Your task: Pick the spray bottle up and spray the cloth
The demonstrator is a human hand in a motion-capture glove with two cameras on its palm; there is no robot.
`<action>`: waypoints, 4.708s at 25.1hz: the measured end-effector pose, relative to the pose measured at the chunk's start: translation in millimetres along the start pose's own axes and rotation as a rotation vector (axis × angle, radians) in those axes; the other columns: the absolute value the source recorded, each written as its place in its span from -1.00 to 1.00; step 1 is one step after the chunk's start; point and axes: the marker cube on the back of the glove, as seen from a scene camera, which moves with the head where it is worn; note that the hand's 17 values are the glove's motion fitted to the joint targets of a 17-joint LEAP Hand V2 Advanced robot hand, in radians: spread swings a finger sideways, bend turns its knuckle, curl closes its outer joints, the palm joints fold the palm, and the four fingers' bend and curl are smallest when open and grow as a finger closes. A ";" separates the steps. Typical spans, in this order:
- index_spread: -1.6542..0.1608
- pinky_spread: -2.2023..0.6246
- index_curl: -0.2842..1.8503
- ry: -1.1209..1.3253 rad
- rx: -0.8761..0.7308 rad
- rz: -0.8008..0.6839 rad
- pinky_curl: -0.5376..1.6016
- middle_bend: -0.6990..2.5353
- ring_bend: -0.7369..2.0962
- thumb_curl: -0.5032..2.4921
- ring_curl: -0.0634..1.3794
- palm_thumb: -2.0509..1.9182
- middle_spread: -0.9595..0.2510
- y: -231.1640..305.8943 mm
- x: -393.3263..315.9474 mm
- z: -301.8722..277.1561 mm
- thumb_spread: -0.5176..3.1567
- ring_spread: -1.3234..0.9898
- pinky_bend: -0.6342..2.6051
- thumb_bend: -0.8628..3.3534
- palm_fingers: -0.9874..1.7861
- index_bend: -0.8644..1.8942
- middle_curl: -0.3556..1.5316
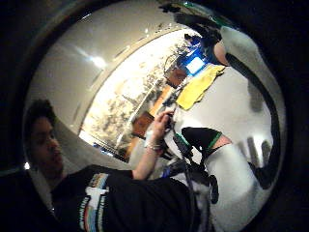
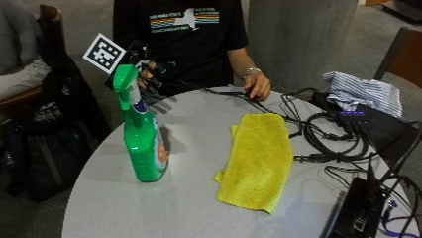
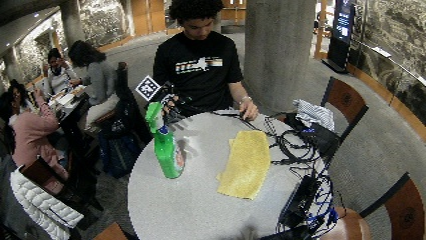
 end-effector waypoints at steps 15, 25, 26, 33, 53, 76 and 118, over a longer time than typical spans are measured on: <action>0.45 0.68 -0.53 -0.453 0.231 0.294 -0.18 -0.44 -0.21 -0.47 -0.47 0.38 0.60 -8.5 16.0 2.5 -0.19 0.14 -0.33 -0.59 0.21 -0.31 -0.27; 0.44 0.69 -0.55 -0.437 0.248 0.334 -0.16 -0.43 -0.22 -0.46 -0.46 0.38 0.64 -16.0 26.7 10.0 -0.19 0.17 -0.31 -0.60 0.16 -0.31 -0.24; 0.44 0.69 -0.55 -0.431 0.247 0.341 -0.16 -0.44 -0.21 -0.46 -0.46 0.38 0.64 -18.4 29.0 10.8 -0.19 0.17 -0.30 -0.60 0.15 -0.32 -0.24; 0.44 0.70 -0.58 -0.383 0.232 0.368 -0.14 -0.44 -0.20 -0.45 -0.45 0.38 0.68 -36.8 42.6 16.5 -0.19 0.18 -0.26 -0.60 0.08 -0.33 -0.23; 0.42 0.74 -0.62 -0.244 0.313 0.462 -0.11 -0.46 -0.19 -0.44 -0.46 0.41 0.78 -151.0 81.0 26.4 -0.21 0.23 -0.13 -0.60 -0.10 -0.32 -0.26; 0.58 0.46 -0.47 -0.185 0.563 0.366 -0.18 -0.35 -0.07 -0.32 -0.36 0.61 0.47 -143.6 65.7 18.5 -0.39 0.08 -0.25 -0.57 0.55 -0.19 -0.14; 0.42 0.79 -0.56 -0.238 0.280 0.398 -0.14 -0.44 -0.24 -0.40 -0.45 0.39 0.77 -194.1 84.5 46.7 -0.24 0.25 -0.17 -0.61 -0.13 -0.32 -0.21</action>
